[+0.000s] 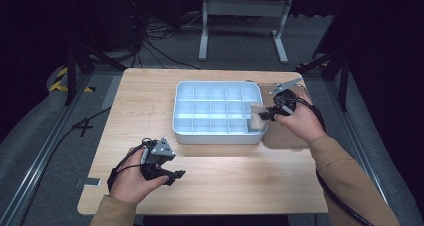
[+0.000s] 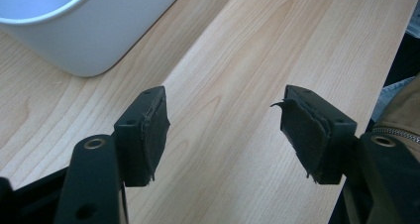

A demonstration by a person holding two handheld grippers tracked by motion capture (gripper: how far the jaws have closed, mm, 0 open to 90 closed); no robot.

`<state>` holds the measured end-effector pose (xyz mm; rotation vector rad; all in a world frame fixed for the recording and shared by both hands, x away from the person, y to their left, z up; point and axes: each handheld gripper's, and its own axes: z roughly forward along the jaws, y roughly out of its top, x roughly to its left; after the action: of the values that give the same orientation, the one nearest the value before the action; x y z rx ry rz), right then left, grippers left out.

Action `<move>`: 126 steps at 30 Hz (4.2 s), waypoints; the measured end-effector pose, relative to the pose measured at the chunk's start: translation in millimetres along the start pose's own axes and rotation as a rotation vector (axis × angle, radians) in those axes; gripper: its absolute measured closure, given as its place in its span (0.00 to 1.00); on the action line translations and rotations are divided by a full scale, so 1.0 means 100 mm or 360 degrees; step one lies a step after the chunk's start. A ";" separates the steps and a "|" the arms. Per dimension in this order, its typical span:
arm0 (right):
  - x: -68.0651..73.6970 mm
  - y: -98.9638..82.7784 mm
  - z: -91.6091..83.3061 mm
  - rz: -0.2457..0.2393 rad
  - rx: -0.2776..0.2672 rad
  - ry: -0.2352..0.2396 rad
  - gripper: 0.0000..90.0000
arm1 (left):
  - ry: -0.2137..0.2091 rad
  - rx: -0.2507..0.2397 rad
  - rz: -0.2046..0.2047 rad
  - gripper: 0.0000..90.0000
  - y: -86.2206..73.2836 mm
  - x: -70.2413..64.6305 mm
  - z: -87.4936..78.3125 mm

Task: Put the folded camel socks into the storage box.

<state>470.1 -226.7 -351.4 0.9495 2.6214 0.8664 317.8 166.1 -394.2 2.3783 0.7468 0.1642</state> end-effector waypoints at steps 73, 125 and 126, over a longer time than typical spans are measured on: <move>0.21 0.08 0.30 -0.0042 0.0334 -0.0020 0.58 | -0.0007 -0.0006 -0.0010 0.38 -0.01 0.02 0.00; 0.94 -0.63 -0.27 -0.0186 -0.0464 0.0251 0.40 | -0.0063 0.0016 0.0021 0.38 0.07 -0.03 0.02; 0.97 -0.69 -0.21 -0.0173 -0.0472 0.0263 0.40 | -0.0066 0.0030 0.0021 0.38 0.07 -0.03 0.02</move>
<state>352.8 -216.7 -376.6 0.6781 2.5474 1.3083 319.7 158.9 -391.7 2.3974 0.7158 0.1134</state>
